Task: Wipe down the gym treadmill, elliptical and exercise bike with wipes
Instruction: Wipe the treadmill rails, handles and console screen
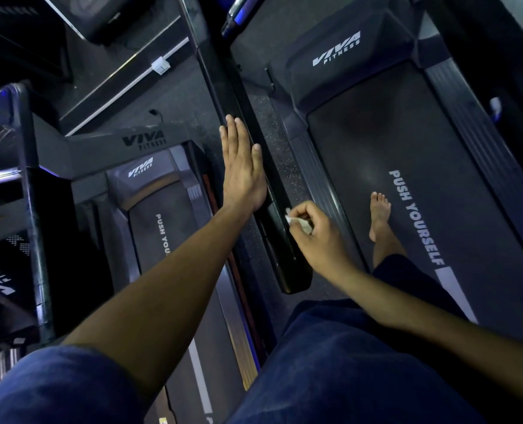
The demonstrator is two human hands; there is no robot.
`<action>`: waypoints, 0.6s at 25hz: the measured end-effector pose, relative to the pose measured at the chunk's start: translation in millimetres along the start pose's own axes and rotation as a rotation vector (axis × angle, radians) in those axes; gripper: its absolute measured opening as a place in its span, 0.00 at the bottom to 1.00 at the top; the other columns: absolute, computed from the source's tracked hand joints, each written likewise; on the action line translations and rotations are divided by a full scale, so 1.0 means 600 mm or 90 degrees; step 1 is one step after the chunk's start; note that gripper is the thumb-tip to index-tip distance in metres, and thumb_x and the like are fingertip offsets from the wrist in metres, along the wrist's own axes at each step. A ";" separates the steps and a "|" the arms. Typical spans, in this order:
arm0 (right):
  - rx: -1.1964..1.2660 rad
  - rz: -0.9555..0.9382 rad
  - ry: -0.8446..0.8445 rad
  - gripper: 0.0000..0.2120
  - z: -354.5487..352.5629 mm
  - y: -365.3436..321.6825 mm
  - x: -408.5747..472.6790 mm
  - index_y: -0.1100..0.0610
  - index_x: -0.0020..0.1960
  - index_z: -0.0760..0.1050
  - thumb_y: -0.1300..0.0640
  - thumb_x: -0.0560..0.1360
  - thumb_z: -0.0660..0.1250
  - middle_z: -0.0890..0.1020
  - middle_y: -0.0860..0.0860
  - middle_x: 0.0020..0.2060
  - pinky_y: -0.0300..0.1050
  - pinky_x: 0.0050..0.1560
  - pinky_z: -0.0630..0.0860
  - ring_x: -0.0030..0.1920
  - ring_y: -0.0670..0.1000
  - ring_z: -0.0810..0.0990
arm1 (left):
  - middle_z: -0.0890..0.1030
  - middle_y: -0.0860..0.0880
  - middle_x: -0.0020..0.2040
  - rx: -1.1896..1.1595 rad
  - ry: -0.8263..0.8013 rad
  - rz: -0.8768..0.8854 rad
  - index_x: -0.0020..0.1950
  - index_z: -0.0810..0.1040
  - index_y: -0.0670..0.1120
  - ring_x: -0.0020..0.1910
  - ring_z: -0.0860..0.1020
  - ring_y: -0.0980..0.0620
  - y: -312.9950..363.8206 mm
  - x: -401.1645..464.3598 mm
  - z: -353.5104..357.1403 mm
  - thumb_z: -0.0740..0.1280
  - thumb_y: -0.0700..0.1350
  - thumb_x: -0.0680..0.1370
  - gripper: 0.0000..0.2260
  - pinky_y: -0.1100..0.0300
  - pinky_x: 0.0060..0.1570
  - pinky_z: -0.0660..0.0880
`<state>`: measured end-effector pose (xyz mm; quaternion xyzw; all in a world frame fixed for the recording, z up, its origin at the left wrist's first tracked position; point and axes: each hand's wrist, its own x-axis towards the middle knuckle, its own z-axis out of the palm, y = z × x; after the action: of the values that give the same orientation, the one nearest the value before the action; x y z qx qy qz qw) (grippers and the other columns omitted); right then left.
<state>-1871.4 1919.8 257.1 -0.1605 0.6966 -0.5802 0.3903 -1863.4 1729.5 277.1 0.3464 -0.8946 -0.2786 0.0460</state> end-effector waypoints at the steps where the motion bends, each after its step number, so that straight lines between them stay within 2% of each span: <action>1: 0.004 0.008 0.005 0.02 0.004 0.000 0.028 0.54 0.49 0.75 0.59 0.80 0.67 0.81 0.41 0.45 0.26 0.37 0.70 0.41 0.32 0.78 | 0.41 0.46 0.84 0.002 0.002 0.002 0.83 0.44 0.43 0.82 0.37 0.48 0.000 0.000 0.000 0.49 0.49 0.88 0.26 0.57 0.80 0.38; 3: -0.015 0.071 0.002 0.03 0.004 0.023 0.077 0.52 0.48 0.75 0.56 0.80 0.67 0.80 0.43 0.43 0.27 0.37 0.69 0.41 0.35 0.78 | 0.40 0.46 0.84 -0.002 0.002 -0.001 0.83 0.43 0.43 0.82 0.37 0.48 0.000 0.001 -0.001 0.48 0.50 0.88 0.26 0.53 0.81 0.40; 5: -0.029 0.119 -0.013 0.05 -0.007 0.056 0.091 0.49 0.45 0.76 0.55 0.79 0.69 0.81 0.44 0.43 0.36 0.42 0.72 0.42 0.39 0.79 | 0.40 0.47 0.84 -0.006 0.002 -0.002 0.83 0.43 0.44 0.82 0.37 0.49 0.001 0.002 0.000 0.48 0.50 0.88 0.26 0.51 0.81 0.41; 7: -0.016 0.133 0.001 0.07 -0.029 0.068 0.070 0.47 0.44 0.78 0.57 0.77 0.72 0.83 0.45 0.39 0.45 0.42 0.77 0.40 0.43 0.81 | 0.40 0.48 0.84 -0.013 0.001 -0.003 0.83 0.43 0.44 0.82 0.36 0.50 -0.001 0.001 0.001 0.48 0.50 0.88 0.26 0.52 0.81 0.40; 8: 0.001 0.122 0.017 0.07 -0.041 0.062 0.051 0.47 0.45 0.79 0.58 0.77 0.72 0.84 0.45 0.39 0.46 0.42 0.80 0.40 0.44 0.82 | 0.40 0.48 0.84 -0.020 0.000 -0.002 0.83 0.43 0.44 0.82 0.36 0.50 -0.003 0.002 0.000 0.49 0.50 0.88 0.26 0.53 0.81 0.40; 11: 0.037 0.009 0.010 0.07 -0.040 0.019 0.006 0.50 0.49 0.82 0.61 0.76 0.72 0.85 0.45 0.43 0.35 0.46 0.79 0.44 0.43 0.83 | 0.41 0.47 0.84 -0.039 0.004 -0.006 0.83 0.44 0.44 0.82 0.37 0.50 -0.004 0.003 0.001 0.49 0.50 0.88 0.26 0.55 0.80 0.39; 13: -0.005 -0.078 0.012 0.04 -0.015 -0.006 0.004 0.55 0.50 0.82 0.61 0.77 0.71 0.84 0.46 0.46 0.32 0.46 0.76 0.46 0.44 0.82 | 0.41 0.48 0.84 -0.051 0.007 -0.009 0.83 0.44 0.45 0.82 0.37 0.51 -0.005 0.000 0.002 0.48 0.50 0.88 0.26 0.55 0.80 0.39; 15: -0.019 -0.082 0.053 0.02 0.010 0.000 0.043 0.56 0.50 0.80 0.60 0.78 0.69 0.83 0.47 0.45 0.30 0.42 0.73 0.45 0.43 0.81 | 0.41 0.49 0.84 -0.053 0.010 0.000 0.83 0.44 0.46 0.82 0.37 0.51 -0.006 0.000 0.002 0.48 0.50 0.88 0.25 0.56 0.80 0.39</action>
<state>-1884.0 1898.1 247.8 -0.1862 0.7090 -0.6000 0.3202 -1861.8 1727.7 274.1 0.3464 -0.8819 -0.3127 0.0670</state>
